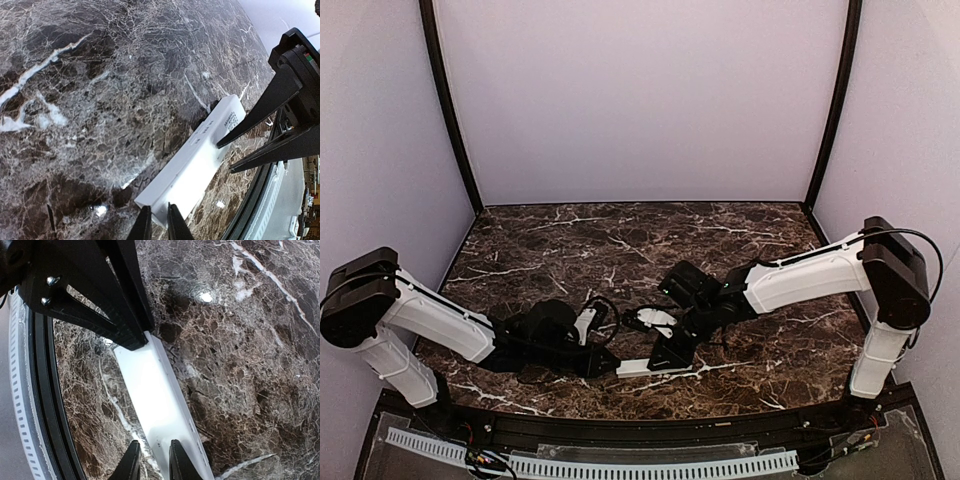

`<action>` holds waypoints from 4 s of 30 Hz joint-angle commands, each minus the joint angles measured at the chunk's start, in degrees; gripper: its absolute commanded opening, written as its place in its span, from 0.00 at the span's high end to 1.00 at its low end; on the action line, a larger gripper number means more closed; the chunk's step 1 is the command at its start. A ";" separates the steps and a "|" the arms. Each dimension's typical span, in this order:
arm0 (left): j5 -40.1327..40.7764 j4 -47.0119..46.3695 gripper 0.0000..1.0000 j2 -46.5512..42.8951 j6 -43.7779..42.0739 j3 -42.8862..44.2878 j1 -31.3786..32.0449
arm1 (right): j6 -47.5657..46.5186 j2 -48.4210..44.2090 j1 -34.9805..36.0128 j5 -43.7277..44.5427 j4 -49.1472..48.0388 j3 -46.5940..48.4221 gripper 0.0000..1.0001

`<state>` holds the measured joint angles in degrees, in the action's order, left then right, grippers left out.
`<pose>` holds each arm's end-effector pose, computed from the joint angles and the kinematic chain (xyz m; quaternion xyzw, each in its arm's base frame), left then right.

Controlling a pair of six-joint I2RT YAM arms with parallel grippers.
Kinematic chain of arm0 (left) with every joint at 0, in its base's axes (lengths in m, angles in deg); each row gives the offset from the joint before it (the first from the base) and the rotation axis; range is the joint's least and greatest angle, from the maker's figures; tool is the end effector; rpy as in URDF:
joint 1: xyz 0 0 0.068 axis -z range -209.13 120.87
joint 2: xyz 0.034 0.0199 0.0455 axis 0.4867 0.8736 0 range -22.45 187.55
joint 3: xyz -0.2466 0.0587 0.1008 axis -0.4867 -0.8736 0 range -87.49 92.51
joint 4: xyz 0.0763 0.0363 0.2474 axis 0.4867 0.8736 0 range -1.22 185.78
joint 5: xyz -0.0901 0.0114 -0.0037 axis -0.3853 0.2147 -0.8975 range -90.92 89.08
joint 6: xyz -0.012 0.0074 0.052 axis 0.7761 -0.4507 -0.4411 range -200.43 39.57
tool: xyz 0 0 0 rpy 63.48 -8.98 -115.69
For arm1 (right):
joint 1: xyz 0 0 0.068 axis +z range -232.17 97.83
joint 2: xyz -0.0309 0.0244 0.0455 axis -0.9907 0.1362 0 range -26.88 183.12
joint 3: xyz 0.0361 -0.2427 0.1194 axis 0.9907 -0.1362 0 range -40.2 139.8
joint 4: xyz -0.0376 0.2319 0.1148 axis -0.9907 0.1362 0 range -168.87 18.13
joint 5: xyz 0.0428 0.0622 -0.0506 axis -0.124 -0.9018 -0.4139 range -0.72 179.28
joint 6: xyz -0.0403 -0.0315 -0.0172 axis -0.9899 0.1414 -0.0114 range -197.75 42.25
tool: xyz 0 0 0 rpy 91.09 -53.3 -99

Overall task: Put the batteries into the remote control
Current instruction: Load the battery cover onto the remote control without the battery cover.

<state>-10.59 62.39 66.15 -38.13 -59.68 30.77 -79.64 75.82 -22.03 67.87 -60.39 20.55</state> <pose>0.1332 -0.2412 0.1313 0.1736 0.8650 -0.4085 0.2338 0.1645 0.3128 0.1587 -0.5301 0.7898 0.2789 0.1316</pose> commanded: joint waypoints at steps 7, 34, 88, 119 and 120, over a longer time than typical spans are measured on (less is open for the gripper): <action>-1.89 6.46 0.93 3.88 -1.92 0.63 0.52 | -1.09 3.54 0.27 3.23 5.05 -2.19 0.81; 1.43 12.15 0.69 5.01 -4.47 5.30 1.71 | 2.94 -6.03 -2.14 8.24 9.57 -4.25 0.67; 1.97 11.59 0.77 2.60 -5.53 8.89 1.24 | 12.56 -9.09 -11.71 -4.13 6.65 -11.62 0.70; -2.18 12.12 0.90 6.17 -5.92 10.82 -0.30 | 12.61 -7.97 -12.68 -7.16 5.47 -11.44 0.76; -2.48 11.97 0.91 6.31 -5.88 10.79 -0.31 | 12.61 -7.95 -12.68 -7.24 5.43 -11.37 0.77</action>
<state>-10.92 73.49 70.65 -43.77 -49.21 30.21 -66.68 66.77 -34.40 61.69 -53.25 9.31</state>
